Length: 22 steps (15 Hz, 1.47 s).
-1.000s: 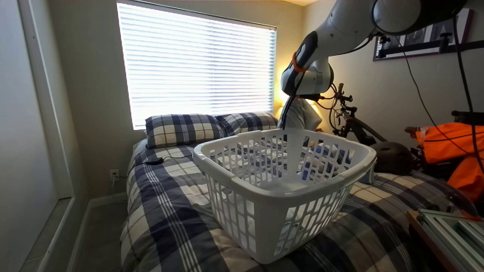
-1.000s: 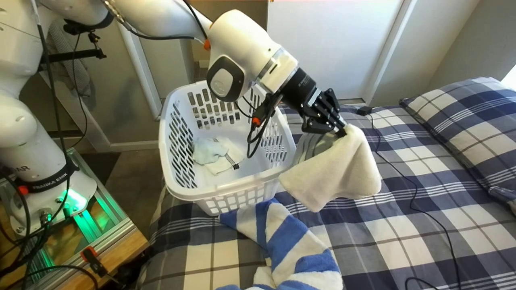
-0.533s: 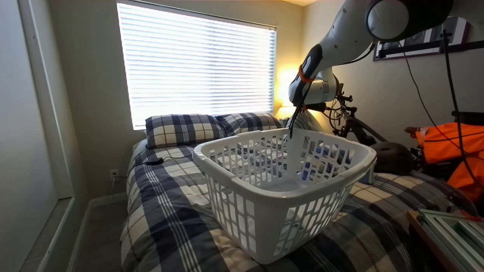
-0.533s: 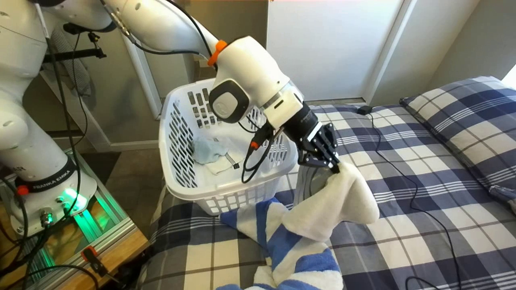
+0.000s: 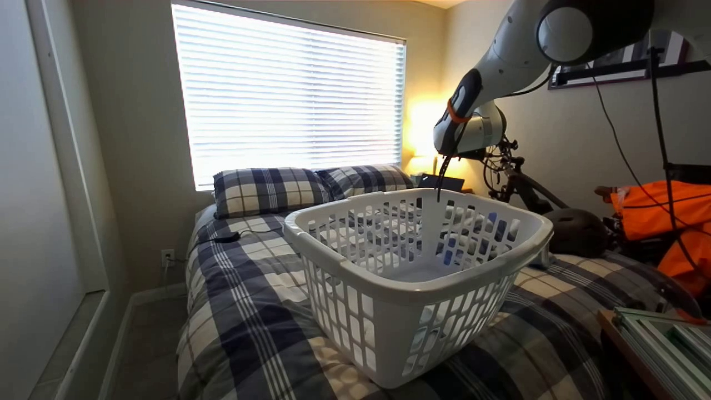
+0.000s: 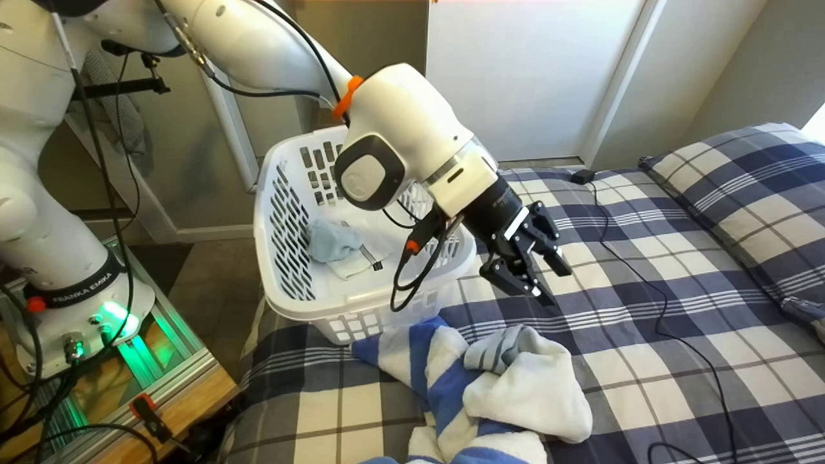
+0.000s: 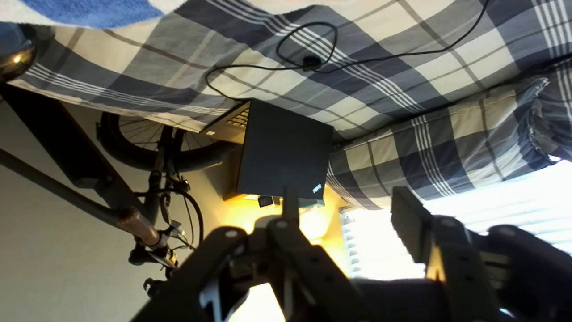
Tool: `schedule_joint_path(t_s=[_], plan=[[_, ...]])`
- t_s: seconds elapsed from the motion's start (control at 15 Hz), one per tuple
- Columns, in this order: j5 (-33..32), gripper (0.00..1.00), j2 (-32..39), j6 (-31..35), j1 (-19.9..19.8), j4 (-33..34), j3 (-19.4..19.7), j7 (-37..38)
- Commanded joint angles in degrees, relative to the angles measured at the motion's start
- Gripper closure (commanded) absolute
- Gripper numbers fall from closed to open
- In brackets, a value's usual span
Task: Remove one white and black towel from the laundry basket and put it on the bed
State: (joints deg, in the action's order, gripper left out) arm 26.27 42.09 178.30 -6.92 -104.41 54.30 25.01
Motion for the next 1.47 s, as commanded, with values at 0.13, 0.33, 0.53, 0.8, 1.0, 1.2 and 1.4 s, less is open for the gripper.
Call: schedule_joint_path(t_s=[0.13, 0.33, 0.53, 0.8, 1.0, 1.2, 1.4], plan=[[-8.81, 0.01, -15.37, -0.77, 0.74, -2.98, -5.9, -8.82], [-9.31, 0.0, -23.67, -4.6, 1.98, -5.07, -9.83, -13.13], [-8.59, 0.0, -30.64, -9.63, 3.59, -7.65, -12.81, -16.98], [-11.34, 0.0, -40.07, -18.22, 0.54, -11.37, -20.32, -19.45], [-5.75, 0.0, -44.26, -26.52, 1.58, -13.23, -21.28, -25.22], [-7.9, 0.0, -41.95, -25.49, -3.32, -11.18, -25.95, -22.27], [-7.65, 0.0, -42.96, -25.96, -3.23, -12.17, -25.83, -23.08]])
